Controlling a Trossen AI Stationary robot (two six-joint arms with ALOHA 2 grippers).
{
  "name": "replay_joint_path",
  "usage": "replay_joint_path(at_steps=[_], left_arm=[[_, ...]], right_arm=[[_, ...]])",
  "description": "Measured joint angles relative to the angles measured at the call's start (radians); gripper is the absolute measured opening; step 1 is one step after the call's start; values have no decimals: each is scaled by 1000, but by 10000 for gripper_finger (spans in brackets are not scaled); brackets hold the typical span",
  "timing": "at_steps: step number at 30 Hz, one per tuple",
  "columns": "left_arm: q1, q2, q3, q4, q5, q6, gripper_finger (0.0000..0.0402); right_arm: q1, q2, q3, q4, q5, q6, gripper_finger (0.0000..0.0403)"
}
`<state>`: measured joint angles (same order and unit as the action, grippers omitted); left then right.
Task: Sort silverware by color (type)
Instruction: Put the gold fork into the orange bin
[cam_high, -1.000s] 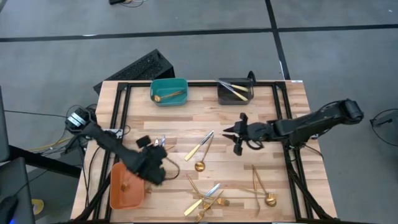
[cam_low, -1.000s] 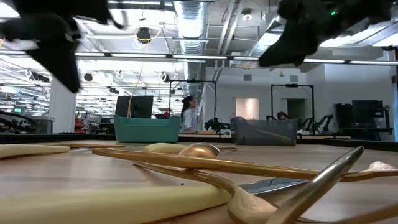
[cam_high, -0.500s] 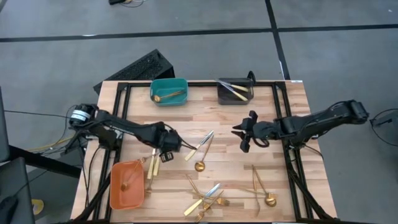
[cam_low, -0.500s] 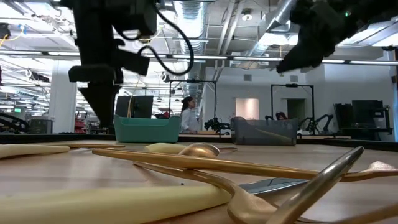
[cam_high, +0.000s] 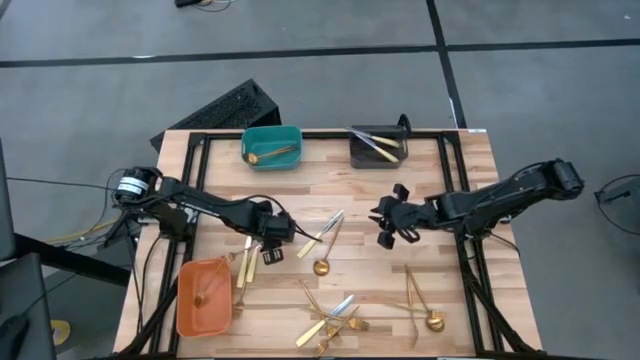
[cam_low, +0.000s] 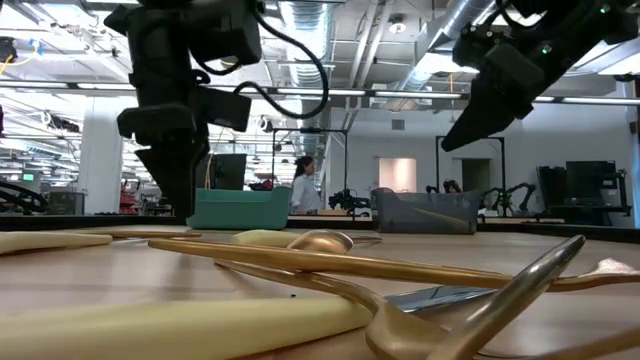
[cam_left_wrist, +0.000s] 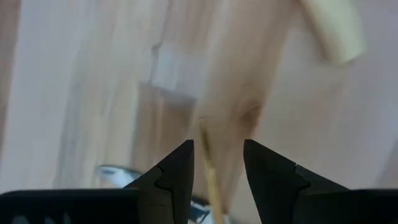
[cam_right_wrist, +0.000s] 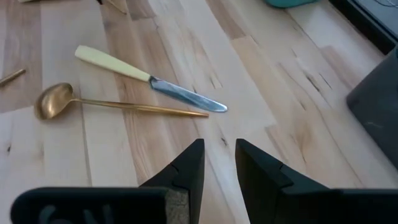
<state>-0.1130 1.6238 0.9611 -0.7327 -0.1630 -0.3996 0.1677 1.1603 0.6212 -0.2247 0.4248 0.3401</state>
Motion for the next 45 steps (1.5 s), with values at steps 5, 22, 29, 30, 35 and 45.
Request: replay_joint_path(at_steps=[5, 22, 29, 30, 35, 45], left_arm=[[12, 14, 0, -18, -5, 0, 128], [15, 131, 5, -10, 8, 17, 50], [9, 37, 19, -69, -53, -64, 9], [3, 5, 35, -77, -87, -83, 7], [-67, -180, 79, -125, -245, -183, 4], [-330, -594, 111, -339, -384, -634, 3]], right_arm=[[0, 6, 0, 1, -1, 1, 116], [0, -2, 0, 5, -4, 3, 116], [2, -2, 0, 16, -4, 13, 116], [3, -2, 0, 25, -5, 20, 116], [19, -2, 0, 48, -5, 37, 116], [42, -2, 0, 49, 1, 53, 116]])
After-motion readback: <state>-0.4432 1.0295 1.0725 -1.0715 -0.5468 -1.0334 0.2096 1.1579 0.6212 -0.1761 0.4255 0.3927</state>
